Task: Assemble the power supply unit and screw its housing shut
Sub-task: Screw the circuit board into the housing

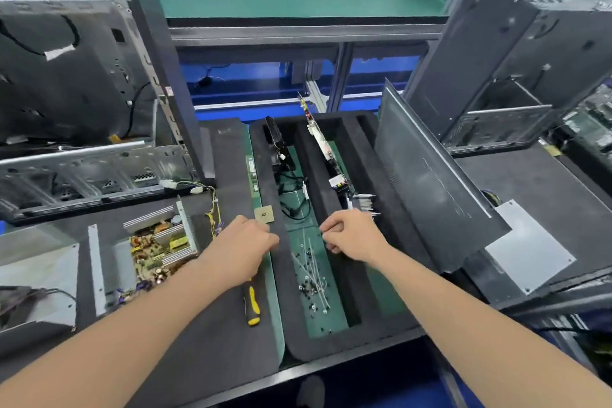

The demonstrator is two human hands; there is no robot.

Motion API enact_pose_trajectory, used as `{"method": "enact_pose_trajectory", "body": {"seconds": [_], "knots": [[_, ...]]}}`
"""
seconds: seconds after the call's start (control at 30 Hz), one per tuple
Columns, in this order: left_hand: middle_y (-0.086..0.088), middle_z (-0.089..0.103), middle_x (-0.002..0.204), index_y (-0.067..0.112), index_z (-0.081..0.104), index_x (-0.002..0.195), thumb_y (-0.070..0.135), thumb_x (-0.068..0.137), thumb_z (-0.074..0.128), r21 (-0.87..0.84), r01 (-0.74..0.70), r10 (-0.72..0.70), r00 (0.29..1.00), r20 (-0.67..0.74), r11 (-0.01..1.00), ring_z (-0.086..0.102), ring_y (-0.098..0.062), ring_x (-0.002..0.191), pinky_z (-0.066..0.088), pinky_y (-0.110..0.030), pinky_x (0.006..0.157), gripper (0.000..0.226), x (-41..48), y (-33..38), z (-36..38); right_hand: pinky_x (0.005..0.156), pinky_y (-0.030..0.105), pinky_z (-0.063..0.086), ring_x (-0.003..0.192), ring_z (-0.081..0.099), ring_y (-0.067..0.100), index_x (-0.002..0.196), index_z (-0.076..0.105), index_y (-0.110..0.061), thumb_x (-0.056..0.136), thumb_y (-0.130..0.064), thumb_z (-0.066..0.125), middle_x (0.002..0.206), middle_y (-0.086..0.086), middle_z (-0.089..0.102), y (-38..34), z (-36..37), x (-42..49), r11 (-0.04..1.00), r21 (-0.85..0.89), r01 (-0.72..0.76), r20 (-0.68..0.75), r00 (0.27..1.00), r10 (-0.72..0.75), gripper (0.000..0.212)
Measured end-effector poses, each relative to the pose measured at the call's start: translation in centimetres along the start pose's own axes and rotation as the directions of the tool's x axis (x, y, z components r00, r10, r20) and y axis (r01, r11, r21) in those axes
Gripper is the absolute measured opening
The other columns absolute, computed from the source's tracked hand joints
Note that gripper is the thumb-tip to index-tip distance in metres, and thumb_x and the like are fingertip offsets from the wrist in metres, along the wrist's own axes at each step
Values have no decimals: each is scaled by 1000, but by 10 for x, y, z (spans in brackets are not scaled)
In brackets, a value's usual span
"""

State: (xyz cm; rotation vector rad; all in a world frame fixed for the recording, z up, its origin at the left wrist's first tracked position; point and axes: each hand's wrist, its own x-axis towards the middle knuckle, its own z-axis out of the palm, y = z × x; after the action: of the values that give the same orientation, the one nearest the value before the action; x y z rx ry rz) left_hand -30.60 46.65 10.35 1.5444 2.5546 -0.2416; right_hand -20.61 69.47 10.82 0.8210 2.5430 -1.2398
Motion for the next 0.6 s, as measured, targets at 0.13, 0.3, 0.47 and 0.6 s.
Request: {"method": "enact_pose_trajectory", "body": {"seconds": [0.13, 0.3, 0.47, 0.6], "knots": [[4, 62, 121, 25, 64, 122, 8, 100, 51, -236, 62, -72, 997, -35, 970, 60, -25, 113, 45, -39, 98, 31, 18, 17, 9, 81, 38, 66, 72, 76, 19, 104, 77, -6, 94, -2, 67, 84, 10, 78, 17, -14, 14, 999, -32, 11, 51, 999, -9, 14], [1, 52, 130, 18, 64, 116, -8, 92, 52, -510, 233, -329, 938, -105, 828, 53, -27, 113, 46, -39, 97, 38, 21, 25, 29, 95, 30, 58, 95, 72, 17, 109, 79, -15, 95, -8, 67, 107, 1, 76, 19, 5, 28, 961, -233, 151, 157, 981, -116, 20], [-2, 48, 132, 19, 62, 109, -10, 83, 51, -562, 360, -512, 849, -134, 744, 47, -30, 117, 44, -38, 94, 40, 20, 27, 40, 99, 34, 57, 105, 70, 26, 124, 73, -7, 99, 1, 56, 129, 12, 68, 11, 49, 48, 888, -426, 175, 326, 945, -30, 31], [5, 47, 141, 27, 63, 108, 1, 94, 46, -626, 368, -571, 806, -154, 687, 41, -22, 132, 40, -40, 107, 34, 17, 28, 46, 80, 34, 59, 86, 68, 25, 102, 68, 0, 92, 6, 61, 107, 12, 69, 6, 76, 63, 737, -646, 199, 361, 930, 64, 14]]}}
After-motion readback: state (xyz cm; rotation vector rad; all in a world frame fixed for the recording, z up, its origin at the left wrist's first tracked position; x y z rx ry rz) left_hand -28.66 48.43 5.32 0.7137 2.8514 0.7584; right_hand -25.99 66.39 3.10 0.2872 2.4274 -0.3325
